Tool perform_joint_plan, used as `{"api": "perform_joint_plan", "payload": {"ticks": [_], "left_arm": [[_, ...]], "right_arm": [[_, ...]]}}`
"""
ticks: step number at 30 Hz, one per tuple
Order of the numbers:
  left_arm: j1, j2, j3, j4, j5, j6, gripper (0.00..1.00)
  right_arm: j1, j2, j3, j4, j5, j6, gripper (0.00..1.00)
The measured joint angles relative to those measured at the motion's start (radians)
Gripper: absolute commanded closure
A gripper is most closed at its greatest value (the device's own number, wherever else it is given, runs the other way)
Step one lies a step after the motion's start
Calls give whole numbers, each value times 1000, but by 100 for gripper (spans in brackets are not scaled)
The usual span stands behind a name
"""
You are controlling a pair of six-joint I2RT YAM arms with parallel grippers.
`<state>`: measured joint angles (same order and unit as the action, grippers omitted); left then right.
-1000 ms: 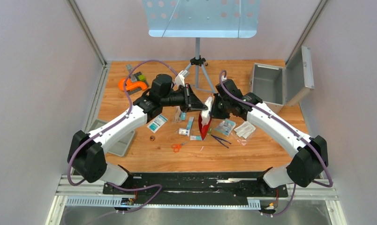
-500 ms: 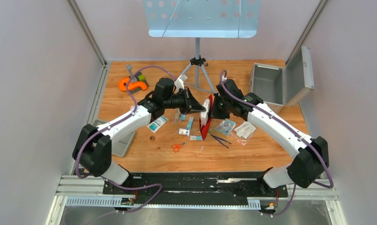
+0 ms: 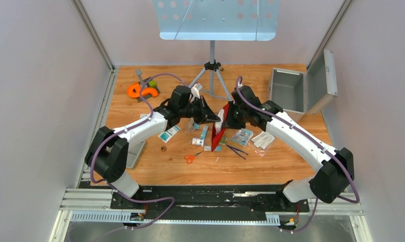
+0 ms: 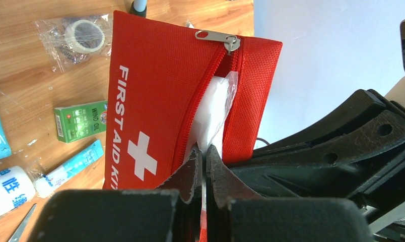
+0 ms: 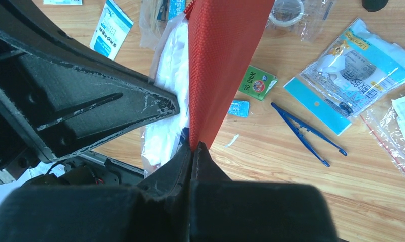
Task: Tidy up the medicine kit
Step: Place the medical item at the medicine pouch.
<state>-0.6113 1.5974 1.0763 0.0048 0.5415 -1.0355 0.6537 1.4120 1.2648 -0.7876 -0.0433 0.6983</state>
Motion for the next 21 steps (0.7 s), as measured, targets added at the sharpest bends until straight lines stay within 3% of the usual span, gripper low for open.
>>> {"api": "perform_joint_plan", "payload": {"ticks": [21], "left_arm": [[-2,13,-2,-74,-51,126,99]], "right_arm": [[7,31,89,16,-15,7,100]]}}
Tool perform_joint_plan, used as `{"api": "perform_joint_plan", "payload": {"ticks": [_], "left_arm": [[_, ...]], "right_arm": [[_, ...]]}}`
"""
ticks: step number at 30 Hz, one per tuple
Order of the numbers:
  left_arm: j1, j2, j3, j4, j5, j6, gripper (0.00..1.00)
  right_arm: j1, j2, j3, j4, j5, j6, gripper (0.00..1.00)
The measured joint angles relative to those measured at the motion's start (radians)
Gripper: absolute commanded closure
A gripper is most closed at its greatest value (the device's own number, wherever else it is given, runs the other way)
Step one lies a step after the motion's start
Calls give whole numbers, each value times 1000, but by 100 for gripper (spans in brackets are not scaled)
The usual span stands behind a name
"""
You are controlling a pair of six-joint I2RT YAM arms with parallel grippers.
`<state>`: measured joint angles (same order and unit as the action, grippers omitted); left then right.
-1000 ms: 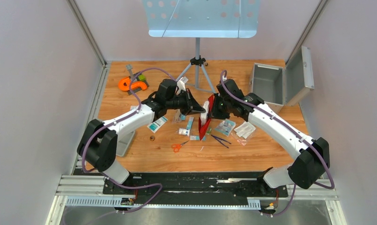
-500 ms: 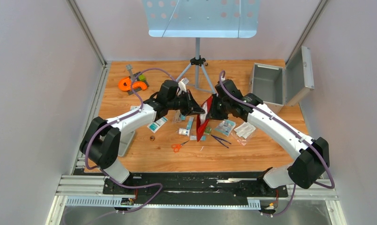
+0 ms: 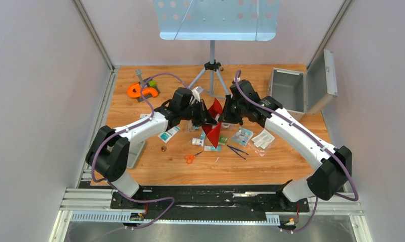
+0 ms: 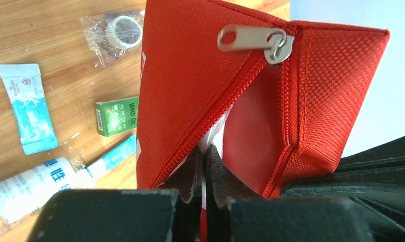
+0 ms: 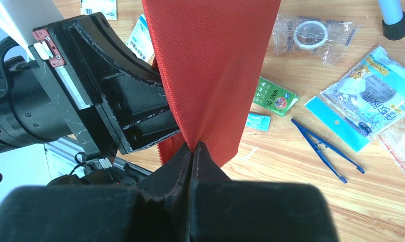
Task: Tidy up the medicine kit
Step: Place the medical item at the medicine pouch.
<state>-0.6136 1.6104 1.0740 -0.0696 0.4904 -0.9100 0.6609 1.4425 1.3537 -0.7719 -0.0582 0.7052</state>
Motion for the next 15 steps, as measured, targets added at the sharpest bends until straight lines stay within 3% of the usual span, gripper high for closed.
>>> {"api": "perform_joint_plan", "payload": {"ticks": [2,3,6,15], "left_arm": [[-1,0,0,-12,-3,10,89],[-2,0,2,-18,-3,17,77],[-6,4,23,-55,-7,39,56],[-37,-42,123,-241,-73,131,27]], "right_arm": [[0,3,0,0,0,0,100],[0,5,0,0,0,0,100],[0,9,0,3,0,0,100],[-5,-6,-46,12,58,0,100]]}}
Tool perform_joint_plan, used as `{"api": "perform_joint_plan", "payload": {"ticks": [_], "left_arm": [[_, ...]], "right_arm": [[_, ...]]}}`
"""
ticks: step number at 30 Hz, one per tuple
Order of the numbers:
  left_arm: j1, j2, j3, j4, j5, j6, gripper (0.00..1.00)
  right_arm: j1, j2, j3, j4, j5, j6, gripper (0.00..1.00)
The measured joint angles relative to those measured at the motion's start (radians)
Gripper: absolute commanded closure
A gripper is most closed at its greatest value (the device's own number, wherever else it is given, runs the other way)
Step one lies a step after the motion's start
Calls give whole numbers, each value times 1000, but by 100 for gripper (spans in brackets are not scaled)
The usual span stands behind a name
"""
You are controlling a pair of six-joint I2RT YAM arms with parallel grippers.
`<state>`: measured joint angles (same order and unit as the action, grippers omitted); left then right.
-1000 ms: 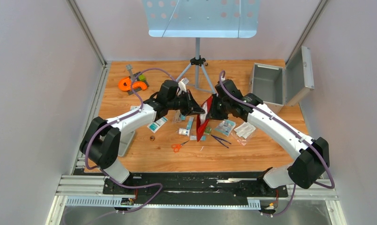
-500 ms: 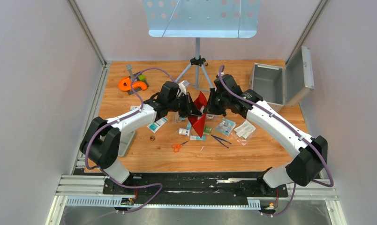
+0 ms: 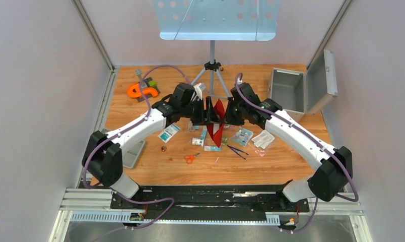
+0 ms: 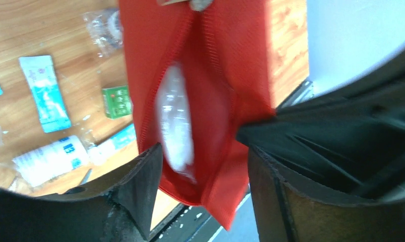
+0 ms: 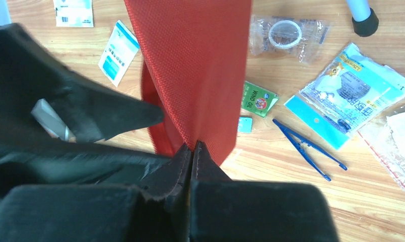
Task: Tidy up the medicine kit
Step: Place the medical item at the medicine pouch, then pick up the medical item at the center of the board.
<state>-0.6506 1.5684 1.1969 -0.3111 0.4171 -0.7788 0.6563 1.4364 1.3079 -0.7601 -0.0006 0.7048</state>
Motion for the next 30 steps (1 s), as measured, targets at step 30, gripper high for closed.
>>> {"api": "perform_joint_plan", "payload": {"ticks": [30], "left_arm": [[-89,69,54,-144,-89,444,18]], "right_arm": [[-290,-320,-124,-95,89,-77,100]]}}
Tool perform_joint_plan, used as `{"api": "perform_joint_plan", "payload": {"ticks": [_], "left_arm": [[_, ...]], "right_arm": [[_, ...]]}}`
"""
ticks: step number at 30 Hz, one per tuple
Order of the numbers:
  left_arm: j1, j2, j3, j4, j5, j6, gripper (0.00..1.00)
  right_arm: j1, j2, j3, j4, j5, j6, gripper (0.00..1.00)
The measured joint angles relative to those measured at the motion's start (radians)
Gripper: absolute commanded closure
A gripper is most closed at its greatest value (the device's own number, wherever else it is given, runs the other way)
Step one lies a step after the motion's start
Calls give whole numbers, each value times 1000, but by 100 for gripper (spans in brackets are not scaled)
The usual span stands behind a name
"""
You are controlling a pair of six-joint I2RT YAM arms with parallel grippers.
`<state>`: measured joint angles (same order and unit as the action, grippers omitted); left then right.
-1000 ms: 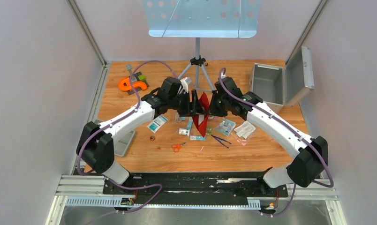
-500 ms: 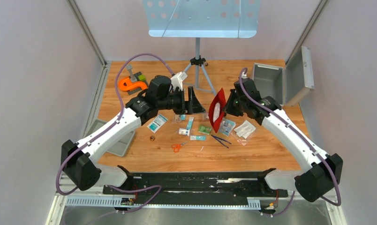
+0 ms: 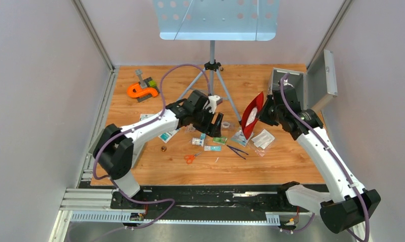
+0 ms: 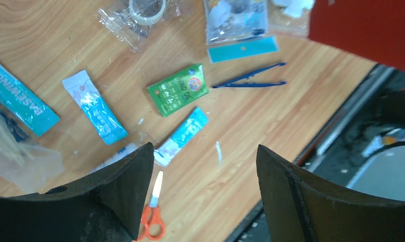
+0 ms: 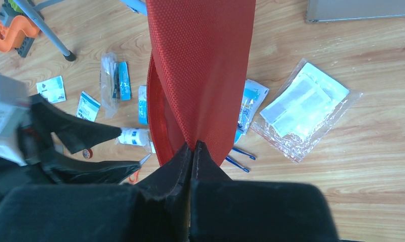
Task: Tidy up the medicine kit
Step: Pick up the medical item at the center of the board.
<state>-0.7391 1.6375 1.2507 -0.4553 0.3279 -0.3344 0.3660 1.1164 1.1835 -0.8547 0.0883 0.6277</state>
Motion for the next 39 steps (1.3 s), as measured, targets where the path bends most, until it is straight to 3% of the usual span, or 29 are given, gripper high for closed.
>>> {"api": "perform_joint_plan", "payload": {"ticks": [10,23,39], "left_arm": [[-64,93,0,84,-100,237,16],[-105,267,49,109,-109,523,15],[-117,360,101,107,-133,616,20]], "right_arm": [[-1,0,-13,-18,-14,-5,100],[-1,2,-25,-19,-18,-18,100],[-1,13,-25,-16,-40,-21,100]]}}
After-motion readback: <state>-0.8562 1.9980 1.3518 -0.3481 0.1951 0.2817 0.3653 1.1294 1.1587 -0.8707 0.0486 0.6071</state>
